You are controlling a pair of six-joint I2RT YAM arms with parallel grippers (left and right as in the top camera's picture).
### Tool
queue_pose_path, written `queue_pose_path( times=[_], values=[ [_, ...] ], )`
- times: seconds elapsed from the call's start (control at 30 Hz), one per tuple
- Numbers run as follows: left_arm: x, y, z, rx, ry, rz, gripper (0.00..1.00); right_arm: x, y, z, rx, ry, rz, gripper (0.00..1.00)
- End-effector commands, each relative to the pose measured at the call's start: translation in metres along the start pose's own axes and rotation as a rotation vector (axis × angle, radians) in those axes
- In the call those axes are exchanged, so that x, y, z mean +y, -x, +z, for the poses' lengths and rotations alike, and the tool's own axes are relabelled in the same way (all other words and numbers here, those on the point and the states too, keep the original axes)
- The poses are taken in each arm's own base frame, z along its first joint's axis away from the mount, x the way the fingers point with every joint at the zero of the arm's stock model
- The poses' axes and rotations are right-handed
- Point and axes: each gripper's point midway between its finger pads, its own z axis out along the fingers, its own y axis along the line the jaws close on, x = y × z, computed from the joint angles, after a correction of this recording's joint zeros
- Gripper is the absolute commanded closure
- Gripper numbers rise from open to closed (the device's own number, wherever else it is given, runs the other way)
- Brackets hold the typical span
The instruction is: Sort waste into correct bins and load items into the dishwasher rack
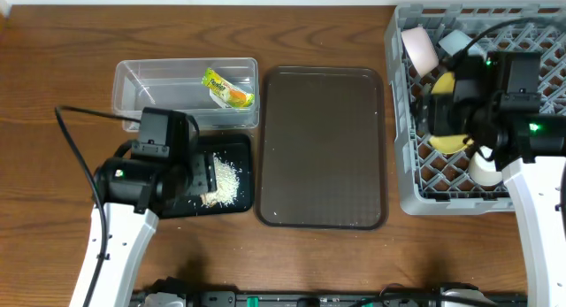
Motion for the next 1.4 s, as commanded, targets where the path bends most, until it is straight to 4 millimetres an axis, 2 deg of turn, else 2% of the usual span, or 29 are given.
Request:
queue_pose_path(
  times=[0.0, 0.17, 0.23, 0.27, 0.43, 0.67, 0.77, 1.0, 1.07, 1.17, 1.27, 1.37],
  values=[
    [0.000, -0.006, -0.023, -0.081, -0.037, 0.018, 0.25, -0.004, -0.007, -0.012, -0.003, -0.022, 0.065, 0.12],
    [0.007, -0.025, -0.058, -0.292, -0.082, 0.016, 0.22, -0.004, -0.023, -0.036, -0.128, -0.051, 0.027, 0.07],
    [0.008, -0.032, -0.071, -0.396, -0.111, 0.006, 0.12, -0.001, -0.033, -0.047, -0.223, -0.048, 0.008, 0.02],
    [0.009, -0.034, -0.076, -0.437, -0.122, 0.003, 0.08, 0.000, -0.041, -0.052, -0.259, -0.047, 0.001, 0.01],
    [0.012, -0.042, -0.103, -0.595, -0.163, 0.003, 0.07, 0.003, -0.080, -0.068, -0.353, -0.043, -0.017, 0.01],
    [0.013, -0.047, -0.113, -0.649, -0.177, 0.002, 0.06, 0.005, -0.151, -0.073, -0.212, -0.041, 0.009, 0.01],
    [0.013, -0.047, -0.113, -0.649, -0.177, 0.002, 0.06, 0.005, -0.169, -0.070, -0.143, -0.041, 0.024, 0.01],
    [0.013, -0.047, -0.113, -0.649, -0.177, 0.002, 0.06, 0.004, -0.169, -0.070, -0.145, -0.046, 0.025, 0.01],
    [0.013, -0.047, -0.113, -0.649, -0.177, 0.002, 0.06, -0.006, -0.167, -0.071, -0.153, -0.104, 0.021, 0.01],
    [0.013, -0.047, -0.113, -0.649, -0.177, 0.002, 0.06, -0.007, -0.163, -0.072, -0.169, -0.116, 0.020, 0.01],
    [0.013, -0.047, -0.113, -0.649, -0.177, 0.002, 0.06, -0.011, -0.142, -0.075, -0.264, -0.138, -0.015, 0.01],
    [0.013, -0.047, -0.113, -0.649, -0.177, 0.002, 0.06, -0.005, -0.113, -0.076, -0.427, -0.136, -0.144, 0.01]
  ],
)
